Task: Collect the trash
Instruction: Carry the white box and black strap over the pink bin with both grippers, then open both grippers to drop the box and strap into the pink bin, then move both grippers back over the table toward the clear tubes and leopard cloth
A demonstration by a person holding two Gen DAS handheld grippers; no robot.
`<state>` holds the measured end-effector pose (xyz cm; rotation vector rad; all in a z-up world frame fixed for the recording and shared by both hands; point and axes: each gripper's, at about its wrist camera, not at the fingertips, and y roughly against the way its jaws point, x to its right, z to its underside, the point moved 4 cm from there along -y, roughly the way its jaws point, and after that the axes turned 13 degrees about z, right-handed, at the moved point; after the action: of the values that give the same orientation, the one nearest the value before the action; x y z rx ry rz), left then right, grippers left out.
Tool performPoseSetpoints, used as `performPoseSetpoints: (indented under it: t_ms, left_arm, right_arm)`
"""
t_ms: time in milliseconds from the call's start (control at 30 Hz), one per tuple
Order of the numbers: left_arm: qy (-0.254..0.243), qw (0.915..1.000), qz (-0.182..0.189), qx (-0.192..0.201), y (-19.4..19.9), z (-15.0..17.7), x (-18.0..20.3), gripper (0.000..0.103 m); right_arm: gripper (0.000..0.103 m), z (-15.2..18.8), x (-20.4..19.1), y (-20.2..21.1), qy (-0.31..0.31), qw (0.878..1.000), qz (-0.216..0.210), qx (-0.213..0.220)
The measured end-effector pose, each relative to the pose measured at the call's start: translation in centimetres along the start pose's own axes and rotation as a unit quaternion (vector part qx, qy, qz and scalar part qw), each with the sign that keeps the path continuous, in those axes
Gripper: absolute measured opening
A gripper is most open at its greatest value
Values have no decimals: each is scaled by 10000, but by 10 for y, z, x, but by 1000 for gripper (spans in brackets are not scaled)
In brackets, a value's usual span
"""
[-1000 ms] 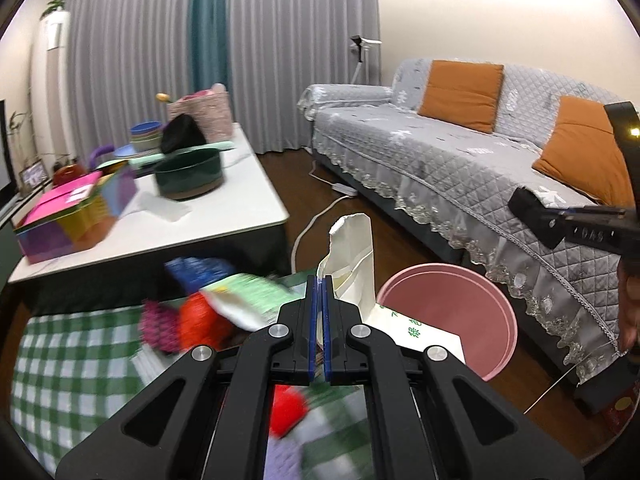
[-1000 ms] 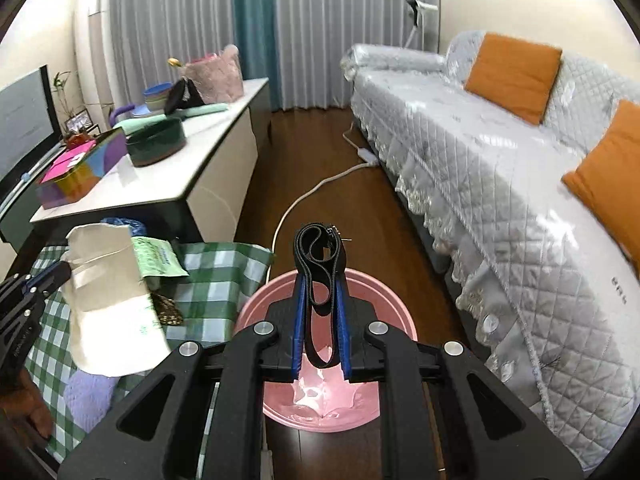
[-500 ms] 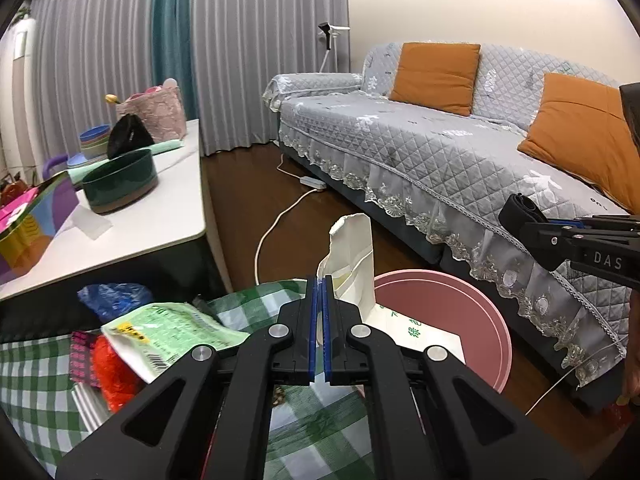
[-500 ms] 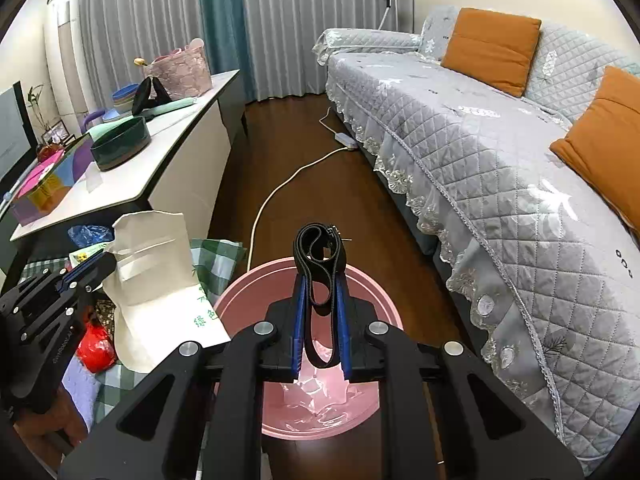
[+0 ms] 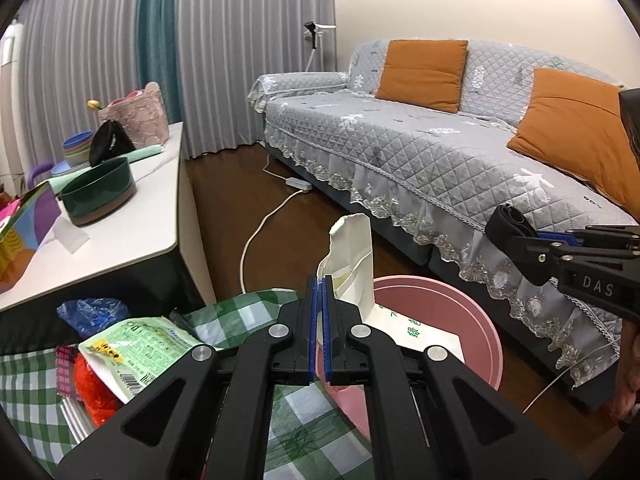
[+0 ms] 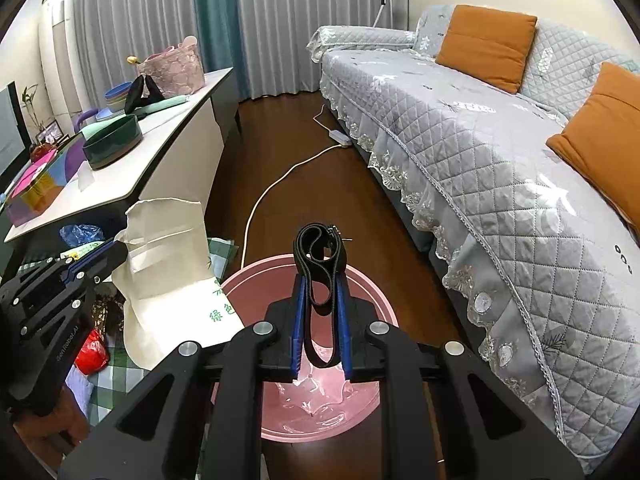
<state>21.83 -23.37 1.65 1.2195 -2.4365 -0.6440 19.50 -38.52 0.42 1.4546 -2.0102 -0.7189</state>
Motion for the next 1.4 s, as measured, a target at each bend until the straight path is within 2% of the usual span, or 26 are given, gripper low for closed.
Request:
performPoseSetpoints:
  t_ms: [33,67,133,167,300,533,833,1067,1200,1400]
  left_arm:
    - [-19,10000,39,-6,0,0,1,3]
    - [-25,10000,38,5,0,-1,2,5]
    - [-33,10000,42,7,2,-1,3,21]
    - [-20,10000,34,48,5,-2,3,28]
    - [25,10000,6,90,17,-1,1,28]
    - [193,9996,-31,198,52,2,-5,28]
    - [317,9986,-207,363,118,19,-18,28]
    - [418,9969,-504,427,167,45,-41,28]
    - [604,9942,-791,410,191,71,-67,28]
    - [1061,9861,-1263,179,200,120,-114,28]
  right_arm:
    - [21,0,1,0,-16,10000,30,6]
    - [36,0,1,0,-22,10000,71,3]
    - [54,0,5,-1,-58,9998,180,-3]
    - [56,0,7,-1,-103,9997,231,21]
    - [62,-2,11,1,-186,9993,313,29]
    - [62,-10,-1,26,-135,9993,192,298]
    - [62,-22,-31,87,-155,9963,-177,828]
    - [62,-8,-55,108,-416,9921,-537,1051]
    - [60,14,-83,104,-473,9914,-801,924]
    - [47,49,-137,89,-177,9900,-1270,593]
